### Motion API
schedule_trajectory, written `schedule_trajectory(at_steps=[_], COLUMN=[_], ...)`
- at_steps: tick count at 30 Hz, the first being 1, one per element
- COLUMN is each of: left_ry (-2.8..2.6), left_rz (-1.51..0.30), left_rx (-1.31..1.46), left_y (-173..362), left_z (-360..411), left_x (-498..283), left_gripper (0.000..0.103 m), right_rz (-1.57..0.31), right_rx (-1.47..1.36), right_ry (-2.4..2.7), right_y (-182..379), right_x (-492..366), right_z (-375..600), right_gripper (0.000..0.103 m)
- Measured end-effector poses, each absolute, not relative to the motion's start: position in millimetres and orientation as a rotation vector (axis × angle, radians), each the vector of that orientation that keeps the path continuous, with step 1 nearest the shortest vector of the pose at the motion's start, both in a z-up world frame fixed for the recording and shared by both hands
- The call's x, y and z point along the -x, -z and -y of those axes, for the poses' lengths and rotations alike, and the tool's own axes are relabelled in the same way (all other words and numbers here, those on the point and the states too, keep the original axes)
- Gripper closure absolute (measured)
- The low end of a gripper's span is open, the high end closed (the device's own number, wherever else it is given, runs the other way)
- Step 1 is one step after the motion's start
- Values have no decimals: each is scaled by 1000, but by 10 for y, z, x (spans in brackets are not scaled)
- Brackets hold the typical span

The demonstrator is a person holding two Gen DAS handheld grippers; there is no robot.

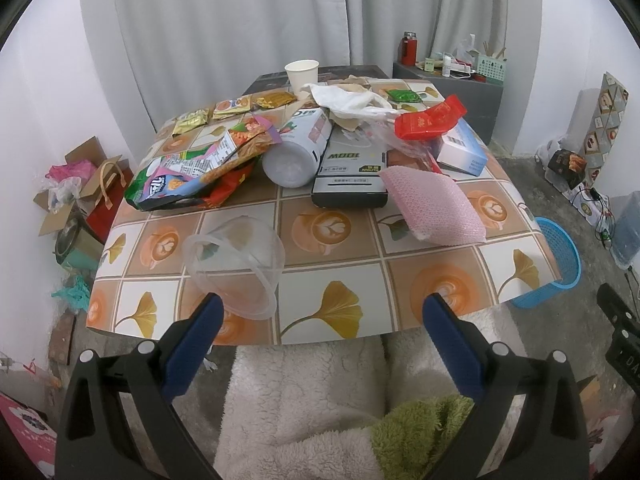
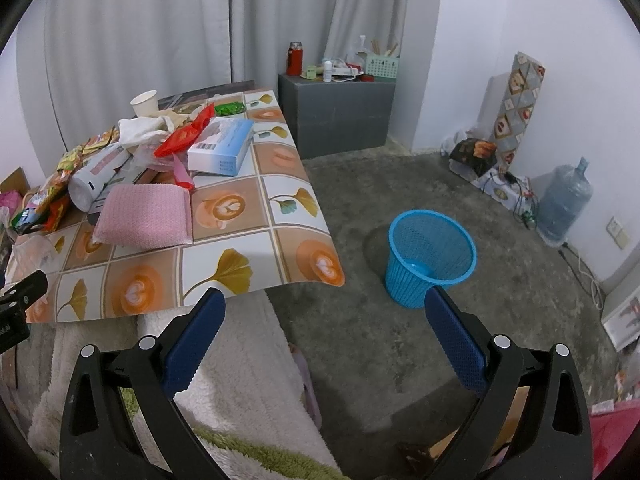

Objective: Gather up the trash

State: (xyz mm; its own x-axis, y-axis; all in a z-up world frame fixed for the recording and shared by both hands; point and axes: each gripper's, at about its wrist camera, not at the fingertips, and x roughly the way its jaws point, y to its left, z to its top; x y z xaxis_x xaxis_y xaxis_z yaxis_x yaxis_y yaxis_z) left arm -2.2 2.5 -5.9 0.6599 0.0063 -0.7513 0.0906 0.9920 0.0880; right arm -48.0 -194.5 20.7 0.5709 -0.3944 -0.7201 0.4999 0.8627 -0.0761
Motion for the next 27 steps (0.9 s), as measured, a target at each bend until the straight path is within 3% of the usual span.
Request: schedule_trajectory(at_steps=[27], left_ry=[46], left_rz=[-852], left_rx=[-124], left_y=[73], left_z=[-22], left_x=[17], left_gripper=[5], right_rz=[-806], right_rx=[-138], right_ry=[527], right_y=[-164], right_x=[430], right_z=[1966], right_gripper=[8])
